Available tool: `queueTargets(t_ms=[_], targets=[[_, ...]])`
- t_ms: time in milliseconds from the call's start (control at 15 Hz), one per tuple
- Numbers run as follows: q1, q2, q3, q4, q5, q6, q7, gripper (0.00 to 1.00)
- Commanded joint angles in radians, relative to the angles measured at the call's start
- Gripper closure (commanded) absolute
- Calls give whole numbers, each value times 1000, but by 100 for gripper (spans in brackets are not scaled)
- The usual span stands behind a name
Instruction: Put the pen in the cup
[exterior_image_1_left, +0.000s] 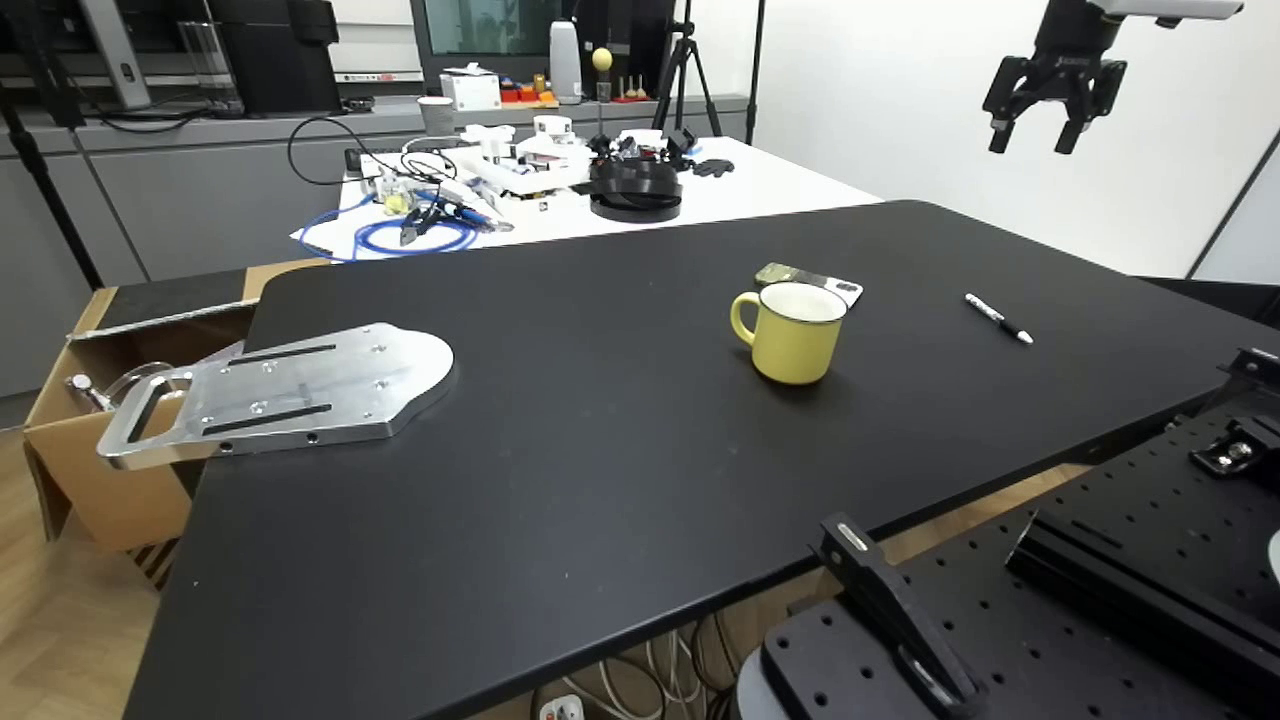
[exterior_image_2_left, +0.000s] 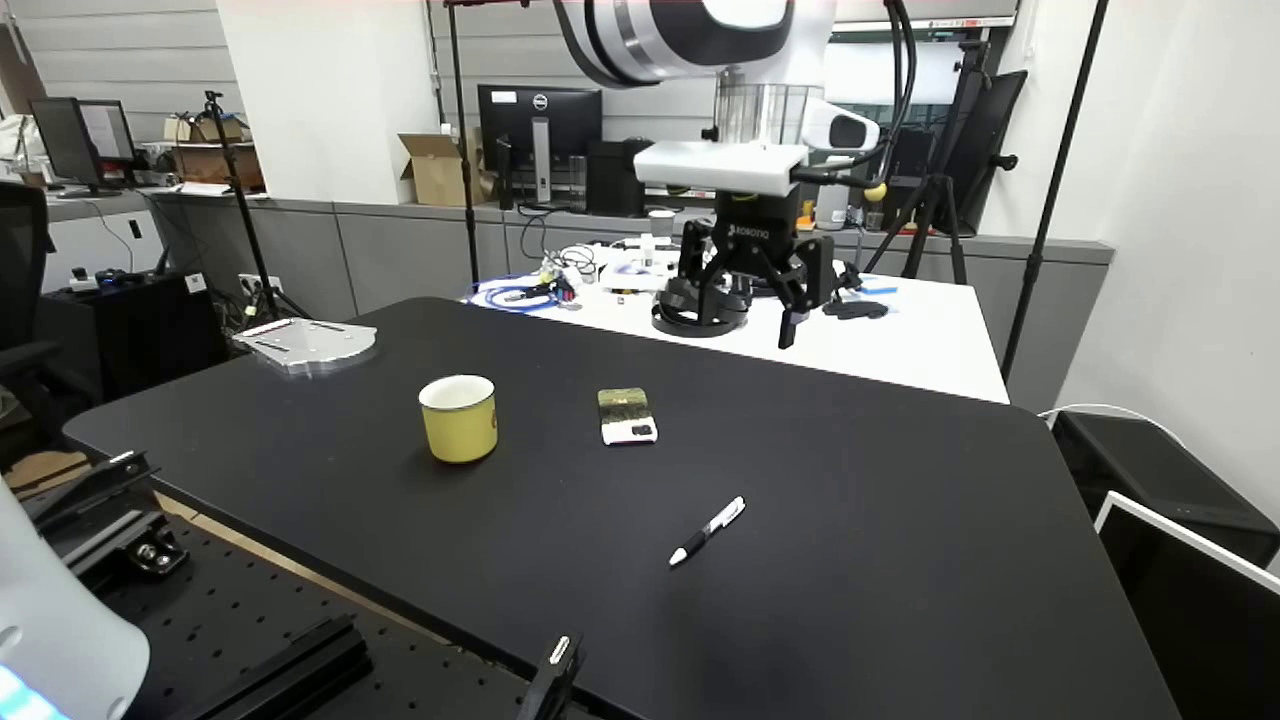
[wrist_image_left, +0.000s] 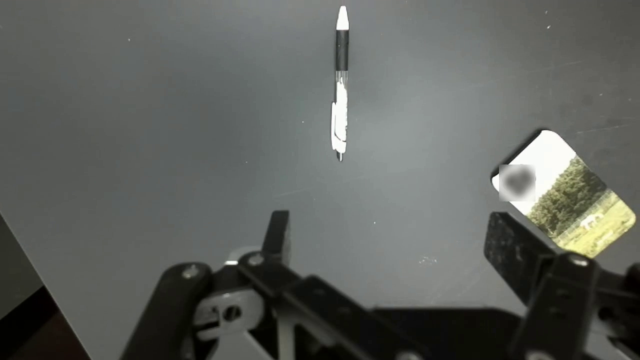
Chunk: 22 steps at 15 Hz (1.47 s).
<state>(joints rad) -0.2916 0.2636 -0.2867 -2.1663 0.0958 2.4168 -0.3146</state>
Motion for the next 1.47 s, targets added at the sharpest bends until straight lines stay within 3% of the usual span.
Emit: queueTargets(t_ms=[0,733,1400], targets=[[-20,33,15,-9,-22,1,34,0],[-72,174,45,-67,-4,163,9,0],[-150,210,118,-67,21,247,-35,0]])
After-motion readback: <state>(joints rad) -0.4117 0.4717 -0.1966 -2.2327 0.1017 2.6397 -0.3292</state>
